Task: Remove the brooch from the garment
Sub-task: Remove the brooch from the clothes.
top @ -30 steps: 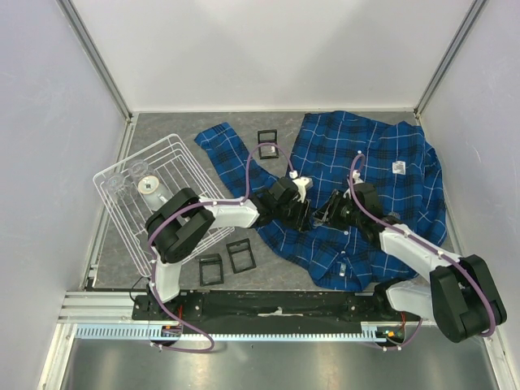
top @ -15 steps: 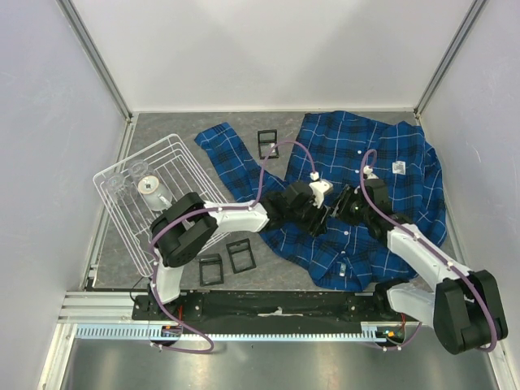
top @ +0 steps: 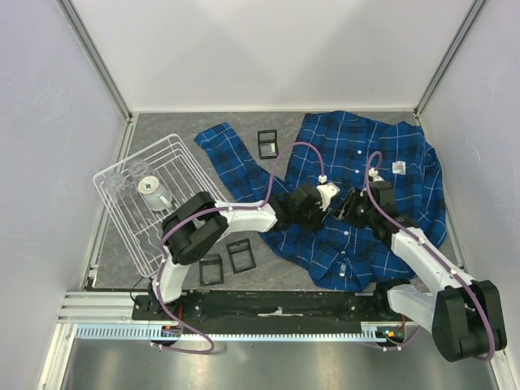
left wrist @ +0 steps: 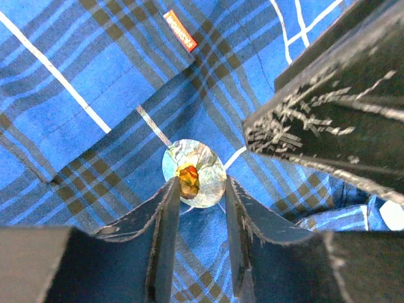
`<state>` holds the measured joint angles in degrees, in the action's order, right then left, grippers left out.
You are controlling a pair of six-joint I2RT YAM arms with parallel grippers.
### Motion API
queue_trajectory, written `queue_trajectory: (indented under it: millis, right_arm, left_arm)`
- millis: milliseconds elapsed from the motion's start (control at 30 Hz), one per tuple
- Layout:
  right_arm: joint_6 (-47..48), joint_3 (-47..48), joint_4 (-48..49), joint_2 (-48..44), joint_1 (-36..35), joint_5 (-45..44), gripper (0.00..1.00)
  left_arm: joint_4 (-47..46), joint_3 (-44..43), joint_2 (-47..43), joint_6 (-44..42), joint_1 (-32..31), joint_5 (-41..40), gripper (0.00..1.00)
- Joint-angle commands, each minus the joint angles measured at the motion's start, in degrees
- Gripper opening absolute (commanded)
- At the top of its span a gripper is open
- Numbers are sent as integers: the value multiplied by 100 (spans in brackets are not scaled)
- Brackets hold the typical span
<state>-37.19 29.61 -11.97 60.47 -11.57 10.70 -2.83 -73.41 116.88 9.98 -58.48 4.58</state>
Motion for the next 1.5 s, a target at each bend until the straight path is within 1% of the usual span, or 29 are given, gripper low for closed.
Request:
queue_trajectory:
  millis: [0, 133, 167, 200, 267, 300, 367, 400, 467, 500, 533, 733, 800, 933, 1033, 1067, 1133, 1167, 1267, 1467]
  right_arm:
    - [483, 19, 45, 166, 24, 239, 43]
    - [722, 133, 19, 570, 15, 581, 41]
    - [739, 133, 71, 606, 23, 643, 41]
    - [757, 142, 98, 633, 15, 714, 40]
    - [775, 142, 150, 694, 15, 810, 39]
    - [775, 151, 168, 703, 15, 837, 39]
    - [792, 186, 195, 747, 6, 890, 38]
    - [801, 195, 186, 747, 15, 881, 37]
    - [810, 221, 186, 730, 15, 873, 36]
    - [810, 221, 186, 730, 15, 872, 36]
    - [810, 230, 186, 730, 15, 872, 35]
    - [845, 256, 221, 887, -11, 820, 31]
    - [810, 265, 309, 949, -47, 820, 29]
    - [749, 326, 484, 1169, -143, 715, 27]
    - [661, 370, 625, 1292, -213, 697, 24]
    - [634, 379, 660, 1336, -231, 679, 24]
    - [582, 406, 748, 1476, -258, 697, 23]
    - [555, 414, 775, 1520, -275, 688, 23]
    - [502, 423, 863, 1661, -284, 679, 21]
    - [458, 432, 863, 1644, -293, 635, 20]
  left_arm:
    - [-25, -253, 28, -189, 12, -440, 36]
    - [28, -183, -86, -154, 12, -449, 30]
    - [54, -183, -121, -145, 12, -580, 29]
    - [89, -174, -139, -154, 12, -572, 23]
    - [98, -148, -174, -154, 12, -563, 20]
    - [125, -148, -200, -154, 12, -529, 14]
    - [125, -130, -236, -119, 12, -493, 10]
    - [125, -130, -262, -101, 12, -276, 8]
    - [239, -174, -254, -31, 38, -107, 7]
    - [248, -235, -245, 4, 47, 102, 6]
    - [465, -262, -210, 109, 64, 192, 6]
    - [591, -227, -174, 443, 284, 737, 4]
    - [494, -157, -166, 505, 346, 973, 4]
    - [354, -104, -122, 707, 442, 1194, 6]
    - [309, -25, -95, 839, 495, 1308, 12]
    - [118, -7, -78, 883, 530, 1317, 17]
    - [2, 63, -60, 971, 548, 1361, 23]
    - [-33, 89, -60, 997, 548, 1388, 29]
    - [-139, 133, -51, 1050, 557, 1414, 36]
    - [-236, 143, 1, 1068, 557, 1283, 36]
